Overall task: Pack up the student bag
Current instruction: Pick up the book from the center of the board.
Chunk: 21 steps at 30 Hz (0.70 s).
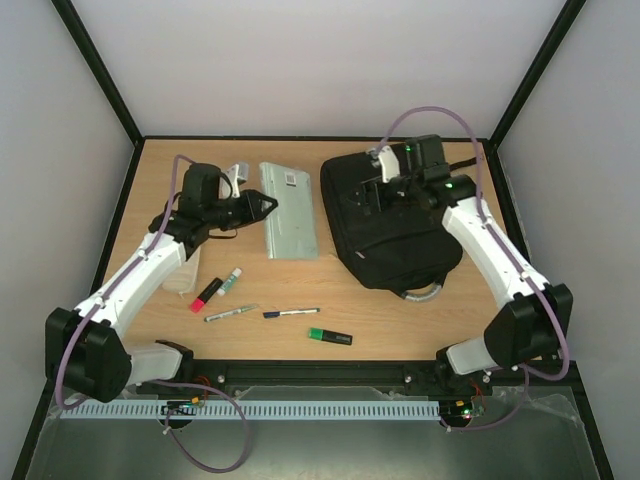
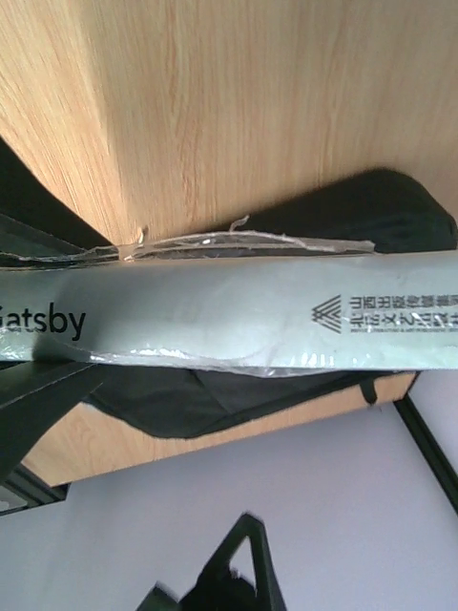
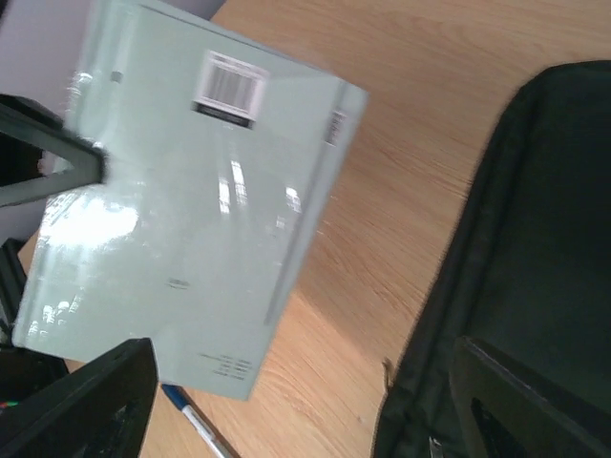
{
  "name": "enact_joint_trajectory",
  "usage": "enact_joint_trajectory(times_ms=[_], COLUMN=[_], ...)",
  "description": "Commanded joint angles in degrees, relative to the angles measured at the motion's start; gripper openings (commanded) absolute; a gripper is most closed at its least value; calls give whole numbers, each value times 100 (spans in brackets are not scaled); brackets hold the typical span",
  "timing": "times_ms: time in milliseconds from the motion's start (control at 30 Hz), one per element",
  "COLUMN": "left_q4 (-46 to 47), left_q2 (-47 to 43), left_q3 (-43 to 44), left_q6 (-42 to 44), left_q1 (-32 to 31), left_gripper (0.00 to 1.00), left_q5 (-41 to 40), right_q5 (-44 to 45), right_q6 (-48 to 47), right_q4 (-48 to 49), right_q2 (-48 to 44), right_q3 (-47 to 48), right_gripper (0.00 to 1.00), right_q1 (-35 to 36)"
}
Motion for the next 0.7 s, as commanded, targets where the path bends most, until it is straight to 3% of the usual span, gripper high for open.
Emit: enact_joint_trajectory(times_ms=[0, 33, 300, 667], left_q4=[805, 966, 2250, 3666], left_q2=[-437, -492, -634, -454], left_q3=[455, 443, 314, 14], left_q6=[104, 91, -181, -402], left_q1=[22, 18, -162, -636], left_gripper=[2, 2, 2, 2], left_q5=[794, 873, 1348, 1516], right_q5=[-93, -78, -420, -1852], right_q6=[132, 139, 105, 291], right_q4=[-98, -63, 592, 422], right_q2=[-585, -739, -2093, -1875], right_q3=[-445, -546, -1826, -1966], right_gripper=[92, 99, 99, 88], right_q1=[-449, -521, -790, -889])
